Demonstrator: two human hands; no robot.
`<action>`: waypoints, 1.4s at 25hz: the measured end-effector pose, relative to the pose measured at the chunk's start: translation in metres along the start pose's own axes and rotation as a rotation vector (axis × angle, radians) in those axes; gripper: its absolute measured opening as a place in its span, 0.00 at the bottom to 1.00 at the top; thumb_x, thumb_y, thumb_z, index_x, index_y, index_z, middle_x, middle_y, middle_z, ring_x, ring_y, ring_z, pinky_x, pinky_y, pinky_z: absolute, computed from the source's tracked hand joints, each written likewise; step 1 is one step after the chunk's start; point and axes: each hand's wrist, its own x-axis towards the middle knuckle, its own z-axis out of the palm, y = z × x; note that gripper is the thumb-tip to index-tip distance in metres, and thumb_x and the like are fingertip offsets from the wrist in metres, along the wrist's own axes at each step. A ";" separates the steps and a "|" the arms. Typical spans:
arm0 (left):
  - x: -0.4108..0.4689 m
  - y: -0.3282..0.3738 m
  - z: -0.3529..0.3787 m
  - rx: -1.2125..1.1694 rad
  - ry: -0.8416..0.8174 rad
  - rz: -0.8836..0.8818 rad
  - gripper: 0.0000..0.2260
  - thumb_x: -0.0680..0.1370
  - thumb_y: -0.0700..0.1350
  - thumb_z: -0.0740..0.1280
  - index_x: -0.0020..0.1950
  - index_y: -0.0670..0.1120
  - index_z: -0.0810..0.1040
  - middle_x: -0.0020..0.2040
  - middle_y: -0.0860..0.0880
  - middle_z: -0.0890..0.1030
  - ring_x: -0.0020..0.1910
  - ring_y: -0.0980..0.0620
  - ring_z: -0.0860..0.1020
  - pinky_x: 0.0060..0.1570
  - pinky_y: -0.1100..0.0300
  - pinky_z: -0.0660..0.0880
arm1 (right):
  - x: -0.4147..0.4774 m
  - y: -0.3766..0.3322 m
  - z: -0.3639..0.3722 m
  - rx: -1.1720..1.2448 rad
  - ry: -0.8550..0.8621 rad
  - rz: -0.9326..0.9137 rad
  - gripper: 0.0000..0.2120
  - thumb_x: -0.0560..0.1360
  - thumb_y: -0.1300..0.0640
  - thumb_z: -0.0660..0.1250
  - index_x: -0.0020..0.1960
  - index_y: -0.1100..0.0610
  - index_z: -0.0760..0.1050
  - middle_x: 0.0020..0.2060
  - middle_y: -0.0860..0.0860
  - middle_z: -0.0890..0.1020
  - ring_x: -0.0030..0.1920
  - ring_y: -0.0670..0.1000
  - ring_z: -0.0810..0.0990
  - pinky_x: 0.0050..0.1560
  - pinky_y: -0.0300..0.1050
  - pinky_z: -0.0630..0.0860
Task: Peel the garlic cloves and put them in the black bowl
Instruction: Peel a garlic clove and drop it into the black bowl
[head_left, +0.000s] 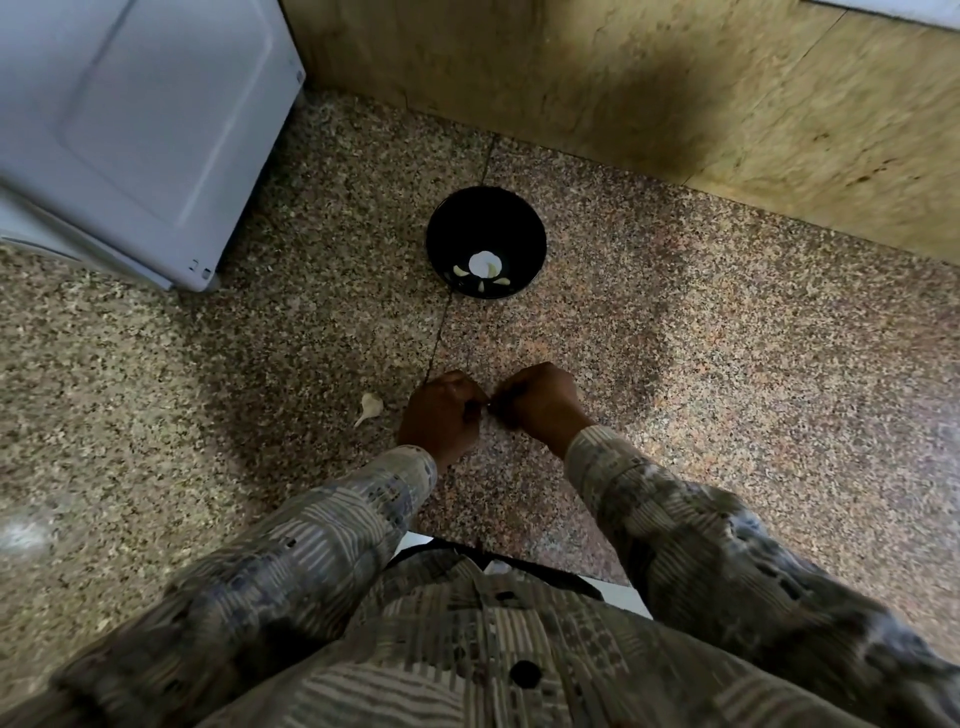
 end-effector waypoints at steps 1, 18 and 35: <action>-0.001 -0.001 0.000 0.000 0.002 0.001 0.08 0.73 0.37 0.69 0.47 0.45 0.86 0.48 0.47 0.84 0.47 0.43 0.82 0.48 0.52 0.80 | 0.000 0.000 0.000 0.009 0.008 0.006 0.04 0.71 0.55 0.79 0.37 0.51 0.86 0.36 0.47 0.87 0.40 0.46 0.87 0.50 0.46 0.85; 0.006 0.002 -0.001 0.066 -0.020 0.019 0.06 0.70 0.34 0.74 0.42 0.44 0.86 0.44 0.46 0.84 0.43 0.43 0.83 0.45 0.52 0.80 | 0.015 -0.013 -0.016 -0.353 -0.074 -0.255 0.08 0.70 0.50 0.79 0.45 0.53 0.88 0.43 0.50 0.88 0.45 0.49 0.86 0.49 0.45 0.84; 0.011 -0.002 0.001 0.041 -0.034 -0.017 0.05 0.71 0.35 0.75 0.42 0.44 0.87 0.45 0.45 0.84 0.44 0.43 0.83 0.48 0.51 0.80 | 0.010 -0.022 -0.023 -0.503 -0.042 -0.232 0.15 0.68 0.43 0.79 0.51 0.50 0.85 0.49 0.52 0.86 0.48 0.56 0.85 0.52 0.59 0.84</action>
